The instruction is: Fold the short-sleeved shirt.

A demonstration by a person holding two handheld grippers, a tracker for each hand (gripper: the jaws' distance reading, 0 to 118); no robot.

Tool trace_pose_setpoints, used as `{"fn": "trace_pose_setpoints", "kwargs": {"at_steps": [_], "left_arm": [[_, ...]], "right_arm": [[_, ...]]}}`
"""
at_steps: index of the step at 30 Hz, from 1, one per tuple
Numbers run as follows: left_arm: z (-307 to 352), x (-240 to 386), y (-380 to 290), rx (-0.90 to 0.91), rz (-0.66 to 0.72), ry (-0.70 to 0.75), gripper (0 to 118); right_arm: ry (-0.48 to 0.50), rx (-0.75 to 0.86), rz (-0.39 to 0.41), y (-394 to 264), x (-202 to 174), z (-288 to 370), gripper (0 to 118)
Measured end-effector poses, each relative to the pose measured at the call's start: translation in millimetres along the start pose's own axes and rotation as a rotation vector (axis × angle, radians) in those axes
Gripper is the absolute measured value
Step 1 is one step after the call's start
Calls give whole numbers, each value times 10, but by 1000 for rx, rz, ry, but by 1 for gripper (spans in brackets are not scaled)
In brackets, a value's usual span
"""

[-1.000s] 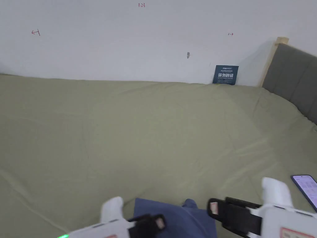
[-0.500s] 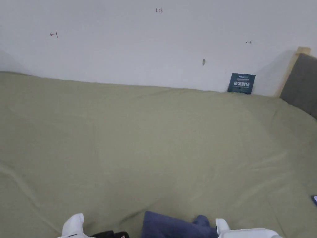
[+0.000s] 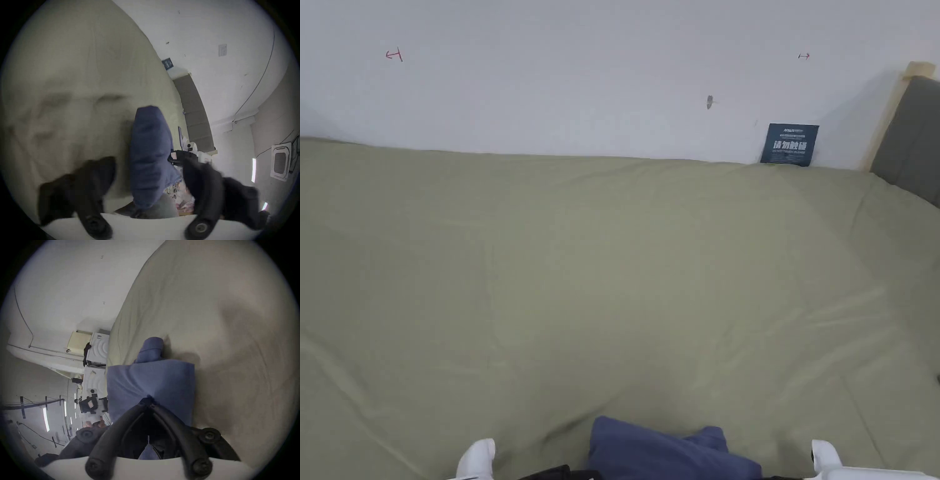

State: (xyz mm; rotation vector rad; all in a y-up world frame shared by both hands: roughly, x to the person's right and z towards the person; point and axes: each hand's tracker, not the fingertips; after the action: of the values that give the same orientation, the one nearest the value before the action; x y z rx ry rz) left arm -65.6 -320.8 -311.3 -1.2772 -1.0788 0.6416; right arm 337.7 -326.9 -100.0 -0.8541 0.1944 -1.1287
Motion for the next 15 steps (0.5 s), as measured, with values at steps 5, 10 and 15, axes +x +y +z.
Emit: {"fn": "trace_pose_setpoints", "kwargs": {"at_steps": [5,10,15], "left_arm": [[-368,-59,-55,-59,54,-171,100],[-649,62,-91,-81,67,-125,35],[-526,-6,-169,-52,83,-91,25]], "right_arm": [[2,8,10,-34,-20,6,2],[-6,29,22,-57,-28,19,2],[-67,60,140,-72,-229,100,2]]}}
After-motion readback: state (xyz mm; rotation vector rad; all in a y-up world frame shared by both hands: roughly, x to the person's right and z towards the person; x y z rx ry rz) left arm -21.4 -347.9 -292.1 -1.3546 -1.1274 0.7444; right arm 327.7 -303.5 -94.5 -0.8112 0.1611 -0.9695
